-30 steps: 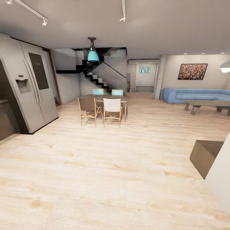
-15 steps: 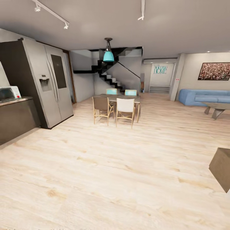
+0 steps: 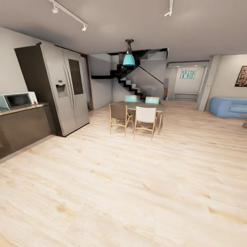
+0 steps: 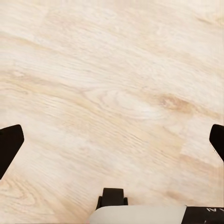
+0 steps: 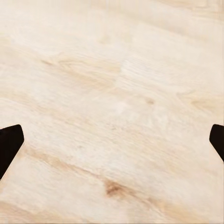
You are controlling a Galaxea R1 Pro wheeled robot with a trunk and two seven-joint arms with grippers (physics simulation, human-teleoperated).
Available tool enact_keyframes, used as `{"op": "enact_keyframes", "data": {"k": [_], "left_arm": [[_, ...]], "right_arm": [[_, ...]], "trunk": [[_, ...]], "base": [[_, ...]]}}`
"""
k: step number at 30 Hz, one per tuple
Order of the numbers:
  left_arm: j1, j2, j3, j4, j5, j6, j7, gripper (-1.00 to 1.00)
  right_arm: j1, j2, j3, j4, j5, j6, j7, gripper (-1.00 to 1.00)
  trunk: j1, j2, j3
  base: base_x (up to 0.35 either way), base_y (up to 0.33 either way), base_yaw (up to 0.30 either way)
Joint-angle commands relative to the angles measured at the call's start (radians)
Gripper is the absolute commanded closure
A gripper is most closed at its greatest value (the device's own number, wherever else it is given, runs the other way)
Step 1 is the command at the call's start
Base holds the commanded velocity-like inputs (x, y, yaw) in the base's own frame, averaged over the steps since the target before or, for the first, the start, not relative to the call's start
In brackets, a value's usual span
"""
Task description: Pick up the poster from the kitchen countertop and hang it on one of the wall nails in the kitchen.
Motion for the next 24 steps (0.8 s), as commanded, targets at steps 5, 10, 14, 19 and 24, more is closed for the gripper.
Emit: {"op": "enact_keyframes", "data": {"k": [5,10,14,19,24], "left_arm": [[0.0,0.0,0.0,-0.002,0.0,0.0,0.001,-1.0],[0.0,0.0,0.001,-0.002,0.0,0.0,0.001,-1.0],[0.0,0.0,0.002,-0.002,0.0,-0.001,0.001,-1.0],[0.0,0.0,0.002,-0.002,0.0,-0.002,0.001,-1.0],[0.0,0.0,0.001,-0.002,0.0,-0.002,0.001,-1.0]], "right_arm": [[0.0,0.0,0.0,0.011,0.001,-0.008,0.0,-1.0],[0.0,0.001,0.0,0.023,0.002,-0.009,0.0,-1.0],[0.0,0.002,0.0,0.024,0.003,-0.01,-0.001,-1.0],[0.0,0.003,0.002,0.025,0.003,-0.01,-0.03,-1.0],[0.0,0.004,0.004,0.026,0.003,-0.01,-0.05,-1.0]], "trunk": [[0.001,0.0,-0.001],[0.001,0.0,-0.001],[0.001,0.0,-0.001],[0.001,0.0,-0.001],[0.001,0.0,-0.001]], "base": [[0.319,-0.158,0.28],[0.318,-0.161,0.281],[0.276,-0.154,0.282],[0.082,-0.054,0.282],[0.018,-0.012,0.282]]}}
